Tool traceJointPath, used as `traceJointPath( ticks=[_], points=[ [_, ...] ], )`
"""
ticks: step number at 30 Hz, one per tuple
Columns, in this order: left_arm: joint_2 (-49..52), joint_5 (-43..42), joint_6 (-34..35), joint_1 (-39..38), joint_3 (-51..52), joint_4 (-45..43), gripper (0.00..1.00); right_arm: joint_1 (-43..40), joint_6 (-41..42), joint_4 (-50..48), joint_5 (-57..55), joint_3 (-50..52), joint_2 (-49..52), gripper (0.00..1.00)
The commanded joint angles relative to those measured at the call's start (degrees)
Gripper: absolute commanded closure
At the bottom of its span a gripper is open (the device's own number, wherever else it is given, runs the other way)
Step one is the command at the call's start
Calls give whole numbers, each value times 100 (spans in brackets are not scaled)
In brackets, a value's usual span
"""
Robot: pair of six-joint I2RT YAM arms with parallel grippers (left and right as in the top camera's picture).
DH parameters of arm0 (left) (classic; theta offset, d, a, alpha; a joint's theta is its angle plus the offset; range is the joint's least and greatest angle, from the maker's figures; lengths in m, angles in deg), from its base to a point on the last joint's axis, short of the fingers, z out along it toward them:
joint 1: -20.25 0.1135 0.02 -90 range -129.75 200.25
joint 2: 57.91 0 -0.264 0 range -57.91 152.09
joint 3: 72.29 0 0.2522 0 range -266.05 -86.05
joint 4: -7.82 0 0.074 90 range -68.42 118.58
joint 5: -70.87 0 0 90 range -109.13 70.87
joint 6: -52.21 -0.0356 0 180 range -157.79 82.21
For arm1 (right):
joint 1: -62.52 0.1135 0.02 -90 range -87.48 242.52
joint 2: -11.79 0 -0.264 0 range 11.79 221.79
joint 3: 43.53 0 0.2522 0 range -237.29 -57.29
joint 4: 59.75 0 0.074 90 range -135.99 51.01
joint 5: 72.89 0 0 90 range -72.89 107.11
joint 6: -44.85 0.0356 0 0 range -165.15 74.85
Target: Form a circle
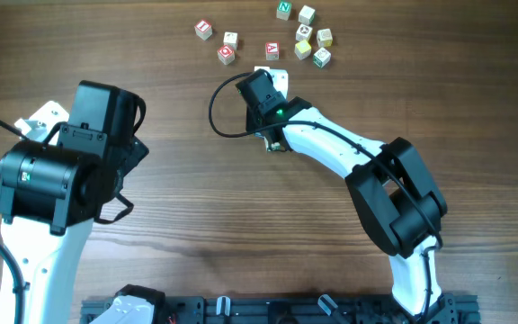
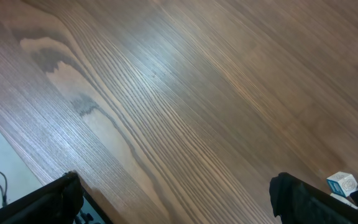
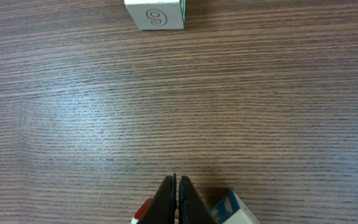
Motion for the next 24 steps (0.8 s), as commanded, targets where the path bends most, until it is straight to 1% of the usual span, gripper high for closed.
traceJointPath(
  ticks=[1,24],
  points=[
    [-37,17,-9,46,-15,2,0,17,107,2,160,-46,85,95],
    [-37,17,-9,46,-15,0,0,17,262,50,219,-46,85,95]
  ],
)
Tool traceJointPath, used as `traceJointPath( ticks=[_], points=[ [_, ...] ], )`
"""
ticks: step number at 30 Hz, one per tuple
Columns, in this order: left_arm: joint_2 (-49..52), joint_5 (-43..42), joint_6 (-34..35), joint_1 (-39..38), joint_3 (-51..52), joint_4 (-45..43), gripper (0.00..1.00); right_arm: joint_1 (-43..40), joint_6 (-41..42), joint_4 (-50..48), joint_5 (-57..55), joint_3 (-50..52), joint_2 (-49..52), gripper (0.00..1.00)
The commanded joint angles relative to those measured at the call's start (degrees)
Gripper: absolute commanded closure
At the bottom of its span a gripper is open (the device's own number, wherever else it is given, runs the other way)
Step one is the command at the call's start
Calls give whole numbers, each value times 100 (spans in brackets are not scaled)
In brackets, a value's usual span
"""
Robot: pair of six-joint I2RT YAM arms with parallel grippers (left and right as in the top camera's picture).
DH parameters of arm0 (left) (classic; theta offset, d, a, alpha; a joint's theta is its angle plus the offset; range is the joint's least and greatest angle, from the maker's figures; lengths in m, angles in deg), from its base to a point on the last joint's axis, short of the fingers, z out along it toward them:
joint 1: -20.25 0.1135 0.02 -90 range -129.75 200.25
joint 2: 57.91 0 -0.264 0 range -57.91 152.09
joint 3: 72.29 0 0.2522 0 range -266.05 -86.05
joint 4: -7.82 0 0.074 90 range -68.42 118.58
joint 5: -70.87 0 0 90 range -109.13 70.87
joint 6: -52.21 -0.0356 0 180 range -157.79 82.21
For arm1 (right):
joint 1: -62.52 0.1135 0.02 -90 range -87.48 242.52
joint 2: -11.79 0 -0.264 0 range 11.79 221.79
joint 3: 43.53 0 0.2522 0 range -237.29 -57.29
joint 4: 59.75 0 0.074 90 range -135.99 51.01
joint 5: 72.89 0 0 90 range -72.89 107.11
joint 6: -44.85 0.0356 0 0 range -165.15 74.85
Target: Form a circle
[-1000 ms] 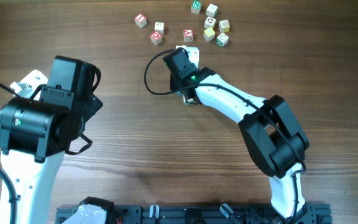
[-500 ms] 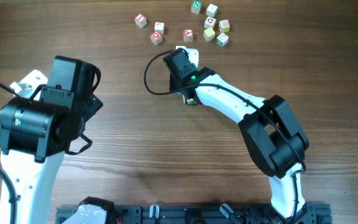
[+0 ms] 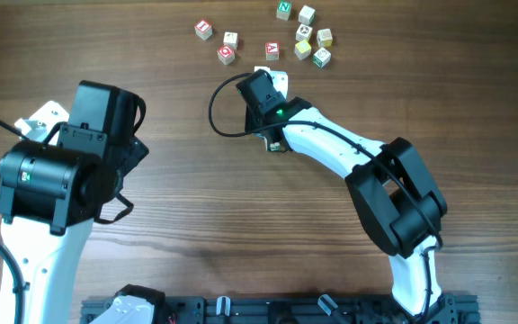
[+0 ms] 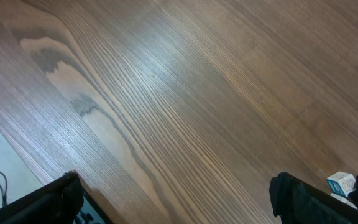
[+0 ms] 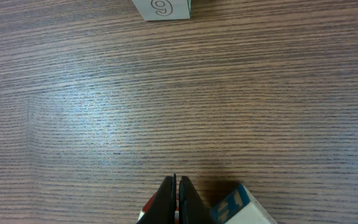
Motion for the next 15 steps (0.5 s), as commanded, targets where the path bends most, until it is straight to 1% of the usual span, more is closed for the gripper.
traceJointPath(
  ticks=[1,15],
  points=[
    [-37,17,-9,46,-15,2,0,17,111,26,50,-46,85,95],
    [-37,17,-9,46,-15,0,0,17,278,70,46,-50,66,95]
  ],
)
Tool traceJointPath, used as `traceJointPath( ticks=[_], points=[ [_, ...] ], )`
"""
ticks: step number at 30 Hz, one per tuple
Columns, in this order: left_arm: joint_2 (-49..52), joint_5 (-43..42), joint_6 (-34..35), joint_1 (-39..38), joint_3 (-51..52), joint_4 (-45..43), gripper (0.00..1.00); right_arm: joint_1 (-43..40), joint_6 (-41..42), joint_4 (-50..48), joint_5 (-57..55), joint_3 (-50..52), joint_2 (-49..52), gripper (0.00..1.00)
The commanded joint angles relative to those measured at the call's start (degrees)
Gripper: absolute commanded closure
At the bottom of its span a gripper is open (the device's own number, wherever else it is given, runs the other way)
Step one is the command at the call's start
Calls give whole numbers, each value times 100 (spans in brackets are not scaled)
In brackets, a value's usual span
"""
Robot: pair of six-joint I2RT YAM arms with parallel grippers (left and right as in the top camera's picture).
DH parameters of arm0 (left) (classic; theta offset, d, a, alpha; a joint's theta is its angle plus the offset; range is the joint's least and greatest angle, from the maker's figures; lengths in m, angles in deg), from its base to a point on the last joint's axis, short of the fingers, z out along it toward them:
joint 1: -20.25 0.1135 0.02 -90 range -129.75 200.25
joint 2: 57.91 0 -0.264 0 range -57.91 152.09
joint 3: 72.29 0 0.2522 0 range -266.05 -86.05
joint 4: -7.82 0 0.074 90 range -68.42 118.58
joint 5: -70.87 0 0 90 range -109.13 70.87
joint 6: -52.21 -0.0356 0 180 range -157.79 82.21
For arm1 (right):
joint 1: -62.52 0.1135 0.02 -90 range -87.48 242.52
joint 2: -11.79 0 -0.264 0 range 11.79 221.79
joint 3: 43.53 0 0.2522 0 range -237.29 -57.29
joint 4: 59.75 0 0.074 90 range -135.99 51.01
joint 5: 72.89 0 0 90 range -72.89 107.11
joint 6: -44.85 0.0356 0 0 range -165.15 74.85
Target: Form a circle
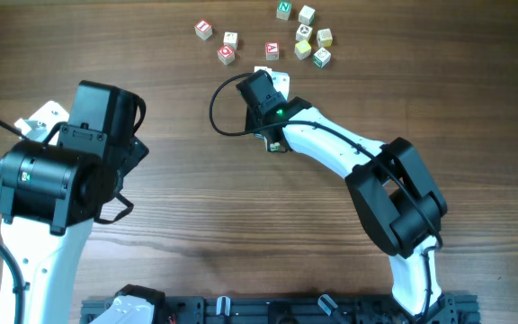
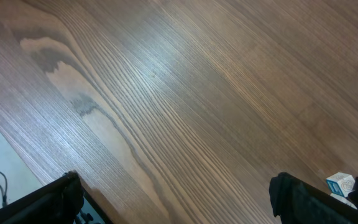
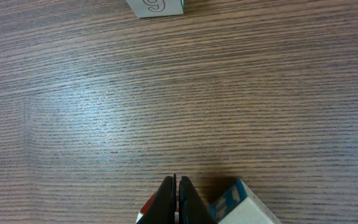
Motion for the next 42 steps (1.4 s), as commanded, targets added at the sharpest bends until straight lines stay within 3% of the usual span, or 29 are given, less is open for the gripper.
traceJointPath(
  ticks=[1,13,18,24,33,41,42],
  points=[
    [-37,17,-9,46,-15,2,0,17,90,4,48,-55,66,95],
    [-37,17,-9,46,-15,0,0,-229,-413,-192,-219,-396,-15,95],
    [-37,17,-9,46,-15,0,0,-321,-861,-4,-870,-400,-872,95],
    [-37,17,-9,46,-15,0,0,-321,-824,1550,-1287,-398,-2671,95],
    [-37,17,-9,46,-15,2,0,-315,-39,3663,-1285,-398,-5270,95],
    [-37,17,-9,46,-15,0,0,-315,42,4948,-1290,-393,-6649,95],
    [-37,17,-9,46,-15,0,0,-315,114,5038,-1287,-393,-6782,88]
  ],
)
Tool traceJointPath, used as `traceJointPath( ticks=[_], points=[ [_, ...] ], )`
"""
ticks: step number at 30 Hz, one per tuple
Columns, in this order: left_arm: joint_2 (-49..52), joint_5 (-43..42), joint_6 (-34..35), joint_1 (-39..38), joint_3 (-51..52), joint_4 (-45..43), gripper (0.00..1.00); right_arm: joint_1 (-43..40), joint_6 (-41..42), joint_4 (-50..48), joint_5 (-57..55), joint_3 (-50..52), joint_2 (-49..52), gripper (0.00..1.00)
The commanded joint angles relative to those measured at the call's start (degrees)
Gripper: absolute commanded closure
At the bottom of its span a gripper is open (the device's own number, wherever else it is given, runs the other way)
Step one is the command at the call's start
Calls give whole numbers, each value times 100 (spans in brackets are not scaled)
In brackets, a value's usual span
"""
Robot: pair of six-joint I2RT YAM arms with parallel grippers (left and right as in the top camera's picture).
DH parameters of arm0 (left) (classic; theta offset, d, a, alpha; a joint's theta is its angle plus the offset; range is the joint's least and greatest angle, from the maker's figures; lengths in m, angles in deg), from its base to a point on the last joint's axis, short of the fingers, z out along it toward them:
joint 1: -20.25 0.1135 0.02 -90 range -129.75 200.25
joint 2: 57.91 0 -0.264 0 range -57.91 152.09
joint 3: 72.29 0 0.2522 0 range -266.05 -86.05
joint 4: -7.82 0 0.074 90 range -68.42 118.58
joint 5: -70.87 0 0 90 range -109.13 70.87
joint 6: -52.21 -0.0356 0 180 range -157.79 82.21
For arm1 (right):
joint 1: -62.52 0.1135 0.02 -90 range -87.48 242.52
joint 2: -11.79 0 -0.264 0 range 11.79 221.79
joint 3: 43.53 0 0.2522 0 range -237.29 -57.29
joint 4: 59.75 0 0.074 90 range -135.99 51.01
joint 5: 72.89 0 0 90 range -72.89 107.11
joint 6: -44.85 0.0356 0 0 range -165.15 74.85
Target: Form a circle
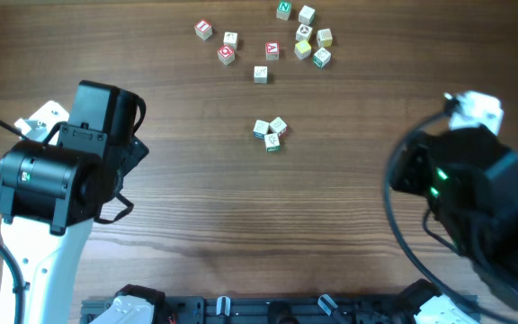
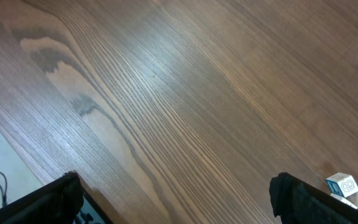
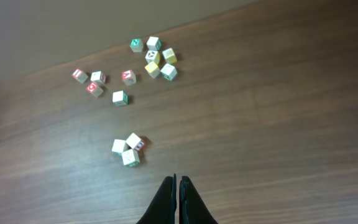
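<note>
Small lettered cubes lie on the wooden table [image 1: 178, 108]. Three of them touch in a clump [image 1: 270, 131] at the middle, also seen in the right wrist view as the clump [image 3: 128, 150]. A single cube [image 1: 261, 74] lies just beyond it. Three red-lettered cubes [image 1: 227, 54] and a tight group of several cubes [image 1: 306, 36] lie at the far edge. My right gripper [image 3: 177, 179] is shut on nothing, high above the table and well back from the clump. My left gripper [image 2: 176, 190] hangs open over bare wood at the left.
The left arm's bulk [image 1: 61, 171] covers the left side and the right arm's bulk [image 1: 461, 184] the right side. A black rail [image 1: 268, 310] runs along the near edge. Two of the clump's cubes [image 2: 342, 185] show at the lower right of the left wrist view.
My right arm has gone from the middle of the table to the right side, with its shut gripper now high up. The three-cube clump it covered lies bare. The left arm has not moved.
At all three earlier moments my right gripper was shut and low at the clump, a blue-lettered cube beside its tips and the cube marked 9 ahead, shifting only slightly. Now it is drawn back to the right, and the clump stays in the middle.
</note>
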Motion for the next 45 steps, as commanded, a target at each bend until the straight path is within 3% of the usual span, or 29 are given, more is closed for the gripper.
traceJointPath(
  ticks=[1,2,6,13,17,21,23,26,34,39,45],
  points=[
    [-37,17,-9,46,-15,2,0,20,317,299,-98,-39,-535,70],
    [-37,17,-9,46,-15,2,0,20,481,446,-101,-39,-699,0],
    [-37,17,-9,46,-15,2,0,20,914,750,184,-39,-1014,0],
    [-37,17,-9,46,-15,4,0,20,787,1231,37,-37,-1025,0],
    [-37,17,-9,46,-15,2,0,11,726,1246,-1069,227,-1045,0],
    [-37,17,-9,46,-15,2,0,-669,-514,-127,-953,977,-1425,0],
    [-37,17,-9,46,-15,4,0,-1338,-1773,-1449,-48,1792,-1917,0],
    [-37,17,-9,46,-15,2,0,-2192,-2612,-3051,1292,3187,-2900,0],
    [-37,17,-9,46,-15,2,0,-3383,-2686,-5090,2146,6131,-5366,0],
    [-37,17,-9,46,-15,4,0,-3604,-2632,-5930,2391,7165,-5753,0],
    [-37,17,-9,46,-15,2,0,-3681,-2601,-5945,2070,7901,-5753,0]
  ],
)
